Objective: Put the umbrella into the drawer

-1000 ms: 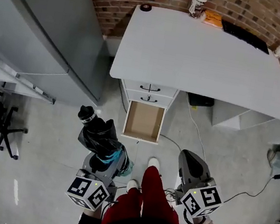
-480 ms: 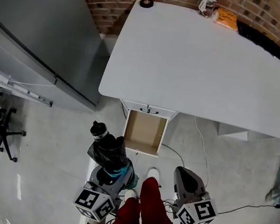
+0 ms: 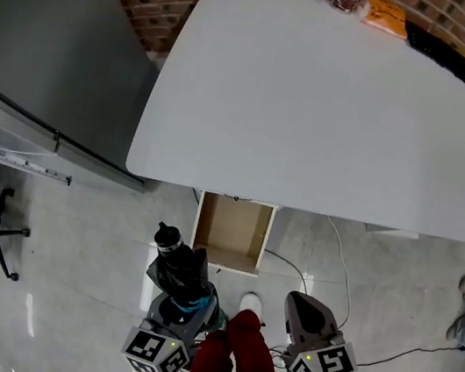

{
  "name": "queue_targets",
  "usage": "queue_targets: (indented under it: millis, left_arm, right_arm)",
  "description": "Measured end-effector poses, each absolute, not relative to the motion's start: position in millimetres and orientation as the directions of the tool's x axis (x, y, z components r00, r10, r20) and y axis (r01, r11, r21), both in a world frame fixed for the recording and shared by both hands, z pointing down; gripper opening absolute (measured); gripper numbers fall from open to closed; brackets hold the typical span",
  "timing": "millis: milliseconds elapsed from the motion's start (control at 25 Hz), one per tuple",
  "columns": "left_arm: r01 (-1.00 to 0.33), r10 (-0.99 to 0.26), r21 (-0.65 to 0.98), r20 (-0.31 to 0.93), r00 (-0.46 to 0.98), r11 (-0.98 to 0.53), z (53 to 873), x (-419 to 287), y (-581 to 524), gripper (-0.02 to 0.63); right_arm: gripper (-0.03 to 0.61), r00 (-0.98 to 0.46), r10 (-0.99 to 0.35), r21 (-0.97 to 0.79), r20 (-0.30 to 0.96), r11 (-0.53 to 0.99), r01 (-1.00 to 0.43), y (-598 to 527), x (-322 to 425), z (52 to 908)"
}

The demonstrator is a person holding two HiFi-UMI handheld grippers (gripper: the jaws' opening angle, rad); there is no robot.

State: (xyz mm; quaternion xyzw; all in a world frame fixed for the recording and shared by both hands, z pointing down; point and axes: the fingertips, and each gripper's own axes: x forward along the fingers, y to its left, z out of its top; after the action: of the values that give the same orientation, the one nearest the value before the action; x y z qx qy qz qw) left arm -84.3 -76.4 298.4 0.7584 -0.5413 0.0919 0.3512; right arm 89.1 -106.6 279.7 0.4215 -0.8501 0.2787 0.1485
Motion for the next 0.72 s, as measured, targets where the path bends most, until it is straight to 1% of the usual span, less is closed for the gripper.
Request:
queue_targets:
  millis: [240, 520, 720]
  left_arm:
    - [-0.875, -0.731, 0.436, 0.524, 0.436, -0.21, 369.3, -80.6, -82.0, 0.238]
    - [-0.873, -0.714, 0.432, 0.535, 0.451, -0.226, 447.2, -79.2, -83.4, 0.238]
    - [-0.871, -0.691, 0.411, 0.547, 0.473, -0.27, 499.9, -78.5, -95.3, 0.238]
  right_arm:
    - [0.002, -0.548, -0.683, -0.32, 0.483, 0.444, -0.837, -109.8, 97.0, 343.3]
    - [0.002, -0.511, -0.699, -0.293, 0.5, 0.419, -0.859, -106.2, 100.7, 412.1]
    - [0.002, -0.482, -0.736, -0.269, 0.475, 0.4, -0.876, -119.1, 108.9, 457.5]
